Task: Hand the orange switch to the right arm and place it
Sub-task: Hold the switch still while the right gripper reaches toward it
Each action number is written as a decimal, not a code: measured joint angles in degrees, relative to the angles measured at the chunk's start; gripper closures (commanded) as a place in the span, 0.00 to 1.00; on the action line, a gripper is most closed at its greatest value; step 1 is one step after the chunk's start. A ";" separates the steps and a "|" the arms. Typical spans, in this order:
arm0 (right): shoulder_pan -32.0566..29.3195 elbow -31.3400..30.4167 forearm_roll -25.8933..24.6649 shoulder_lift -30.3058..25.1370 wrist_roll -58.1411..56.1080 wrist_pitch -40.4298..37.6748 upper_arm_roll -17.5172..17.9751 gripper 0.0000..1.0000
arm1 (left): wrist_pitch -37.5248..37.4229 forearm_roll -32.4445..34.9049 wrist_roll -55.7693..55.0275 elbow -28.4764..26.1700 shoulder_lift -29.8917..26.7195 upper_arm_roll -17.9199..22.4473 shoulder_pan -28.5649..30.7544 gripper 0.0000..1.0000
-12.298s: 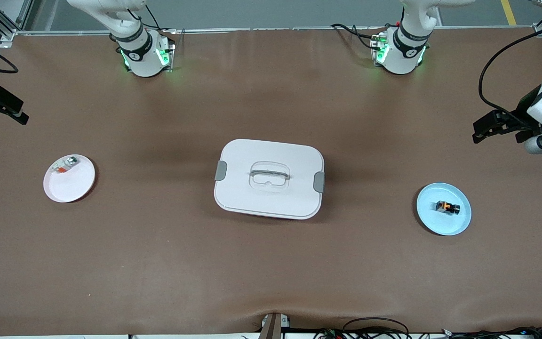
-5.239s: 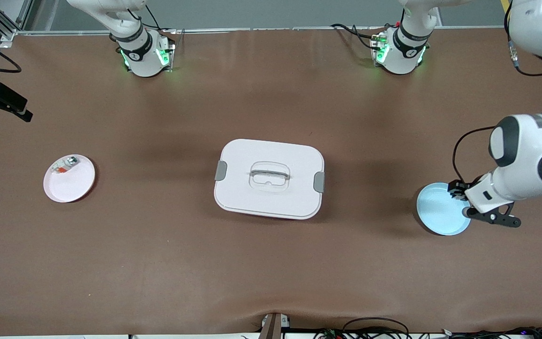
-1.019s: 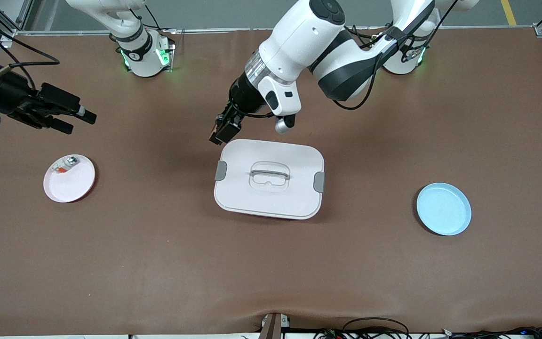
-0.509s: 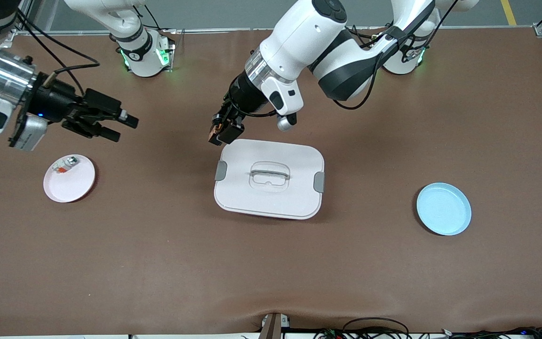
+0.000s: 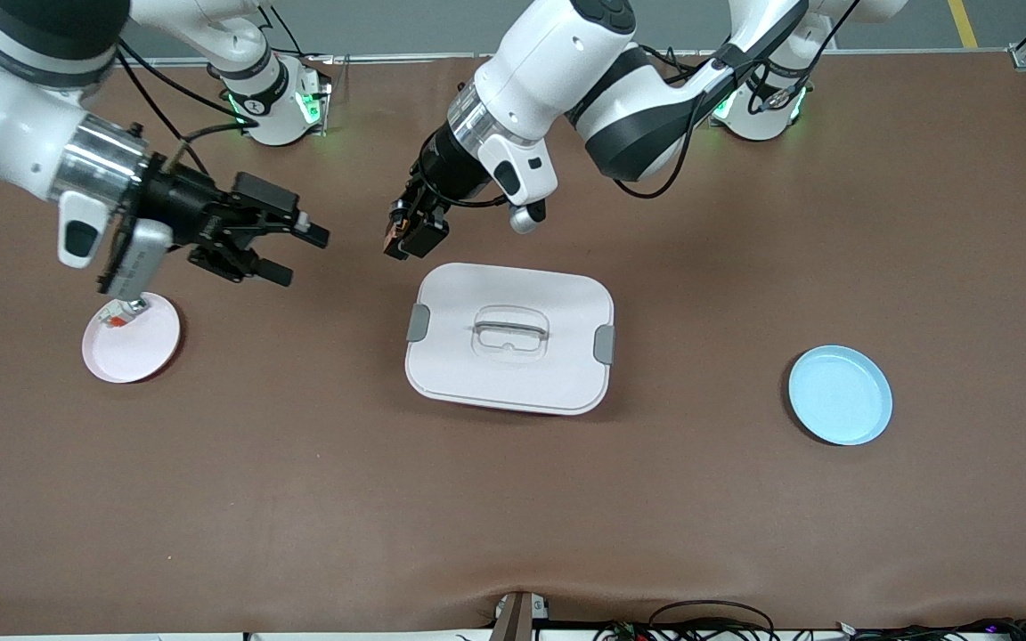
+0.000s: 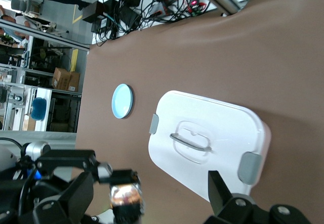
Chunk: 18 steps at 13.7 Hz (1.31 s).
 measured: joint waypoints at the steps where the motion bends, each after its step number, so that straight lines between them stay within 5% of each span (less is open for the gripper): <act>1: 0.88 0.59 0.88 1.16 -0.06 0.44 0.01 0.00 | -0.59 0.00 -0.03 -0.02 0.00 0.00 -0.12 0.76; 9: 1.67 0.32 2.30 4.33 -1.37 -0.25 -0.28 0.00 | -1.79 0.00 -0.03 0.00 0.00 -0.01 -0.15 0.76; 18: 2.06 -6.08 6.50 -2.23 -1.58 -4.29 -0.16 0.00 | -1.79 0.00 -0.03 0.33 -0.03 0.02 0.38 0.76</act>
